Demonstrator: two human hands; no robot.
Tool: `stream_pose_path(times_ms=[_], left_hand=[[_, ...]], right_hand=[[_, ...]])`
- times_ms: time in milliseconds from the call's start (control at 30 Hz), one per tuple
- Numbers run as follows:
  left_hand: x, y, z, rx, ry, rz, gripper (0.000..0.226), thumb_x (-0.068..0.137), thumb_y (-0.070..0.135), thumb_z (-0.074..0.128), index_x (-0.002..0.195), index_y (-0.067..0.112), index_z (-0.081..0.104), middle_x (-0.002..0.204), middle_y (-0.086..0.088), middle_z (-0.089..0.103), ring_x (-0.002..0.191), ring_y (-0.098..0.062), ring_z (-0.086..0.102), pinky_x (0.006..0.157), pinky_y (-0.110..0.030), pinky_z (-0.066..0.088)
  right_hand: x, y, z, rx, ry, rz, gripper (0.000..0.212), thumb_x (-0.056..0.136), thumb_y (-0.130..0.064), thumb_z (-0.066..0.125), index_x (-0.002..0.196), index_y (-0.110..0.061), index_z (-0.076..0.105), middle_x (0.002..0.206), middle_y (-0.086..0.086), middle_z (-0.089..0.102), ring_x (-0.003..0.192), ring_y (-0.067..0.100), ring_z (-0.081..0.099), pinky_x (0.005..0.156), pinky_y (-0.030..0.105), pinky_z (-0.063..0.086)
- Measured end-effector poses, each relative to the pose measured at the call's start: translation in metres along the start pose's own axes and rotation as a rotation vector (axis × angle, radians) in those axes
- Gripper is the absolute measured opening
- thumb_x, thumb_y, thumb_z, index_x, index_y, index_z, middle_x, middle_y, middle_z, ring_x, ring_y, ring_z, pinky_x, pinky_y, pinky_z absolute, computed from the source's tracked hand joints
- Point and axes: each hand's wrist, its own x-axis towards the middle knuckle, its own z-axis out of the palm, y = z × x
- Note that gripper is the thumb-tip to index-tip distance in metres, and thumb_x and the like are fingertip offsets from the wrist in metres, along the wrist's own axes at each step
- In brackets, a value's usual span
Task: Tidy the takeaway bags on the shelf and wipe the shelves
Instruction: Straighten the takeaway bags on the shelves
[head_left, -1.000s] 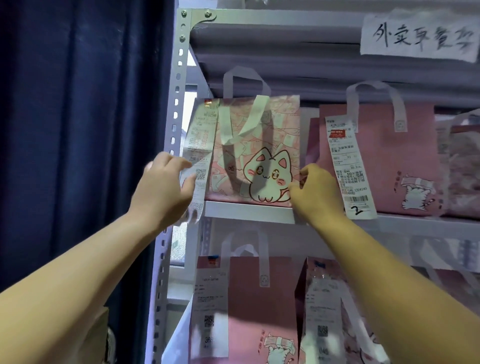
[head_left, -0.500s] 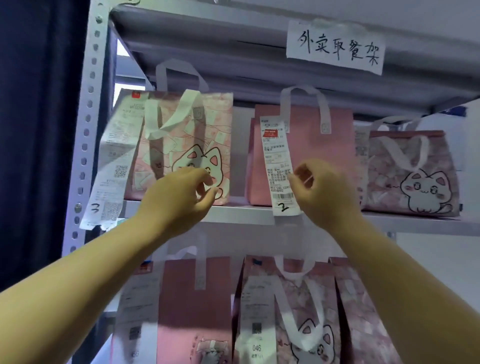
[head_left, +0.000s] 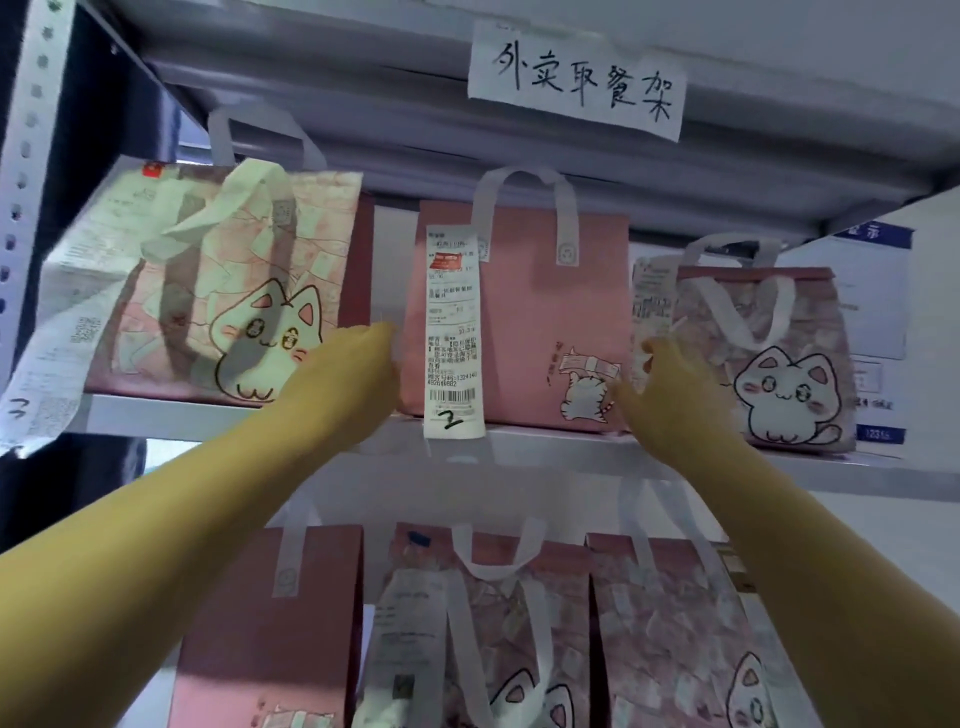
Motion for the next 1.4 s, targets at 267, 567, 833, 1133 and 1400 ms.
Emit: stream_pose_path(times_ms=[267, 567, 833, 1133, 1400], left_hand=[[0.008, 0.012, 0.016, -0.032, -0.078, -0.081, 0.006, 0.087, 0.002, 0.043, 0.088, 0.007, 0.041, 0.098, -0.026, 0.06, 0.087, -0.042, 0.056, 0.061, -0.038, 0.039], [0.014, 0.006, 0.025, -0.168, -0.058, -0.171, 0.022, 0.082, 0.0, 0.043, 0.098, 0.004, 0.058, 0.097, -0.013, 0.067, 0.09, -0.034, 0.058, 0.071, -0.039, 0.048], [0.002, 0.009, 0.019, -0.156, -0.023, -0.116, 0.031, 0.085, 0.0, 0.042, 0.106, 0.011, 0.061, 0.101, -0.01, 0.067, 0.093, -0.032, 0.06, 0.077, -0.042, 0.051], [-0.003, 0.008, 0.005, -0.122, -0.002, -0.118, 0.018, 0.084, 0.001, 0.04, 0.086, 0.006, 0.057, 0.088, -0.011, 0.065, 0.084, -0.035, 0.055, 0.068, -0.04, 0.046], [-0.007, 0.009, -0.015, -0.107, 0.16, 0.001, 0.033, 0.089, 0.01, 0.05, 0.12, 0.006, 0.057, 0.114, -0.013, 0.06, 0.1, -0.026, 0.056, 0.081, -0.03, 0.04]], right_hand=[[0.017, 0.015, 0.023, 0.122, -0.129, 0.026, 0.025, 0.086, -0.016, 0.057, 0.109, -0.006, 0.053, 0.105, 0.015, 0.06, 0.081, 0.026, 0.046, 0.069, 0.031, 0.034], [0.02, 0.028, 0.029, 0.243, -0.096, 0.013, 0.037, 0.084, -0.015, 0.063, 0.119, -0.012, 0.054, 0.106, 0.01, 0.064, 0.084, 0.022, 0.049, 0.073, 0.027, 0.034], [0.02, 0.032, 0.028, 0.277, -0.085, 0.005, 0.036, 0.084, -0.016, 0.062, 0.12, -0.011, 0.053, 0.105, 0.009, 0.062, 0.084, 0.021, 0.048, 0.074, 0.028, 0.035], [0.019, 0.023, 0.031, 0.296, -0.066, -0.016, 0.032, 0.083, -0.016, 0.064, 0.113, -0.012, 0.057, 0.096, 0.005, 0.062, 0.084, 0.021, 0.052, 0.072, 0.026, 0.035], [0.009, 0.012, 0.021, 0.22, 0.022, 0.0, 0.04, 0.083, -0.023, 0.063, 0.118, -0.009, 0.052, 0.109, 0.01, 0.06, 0.096, 0.03, 0.055, 0.078, 0.035, 0.042]])
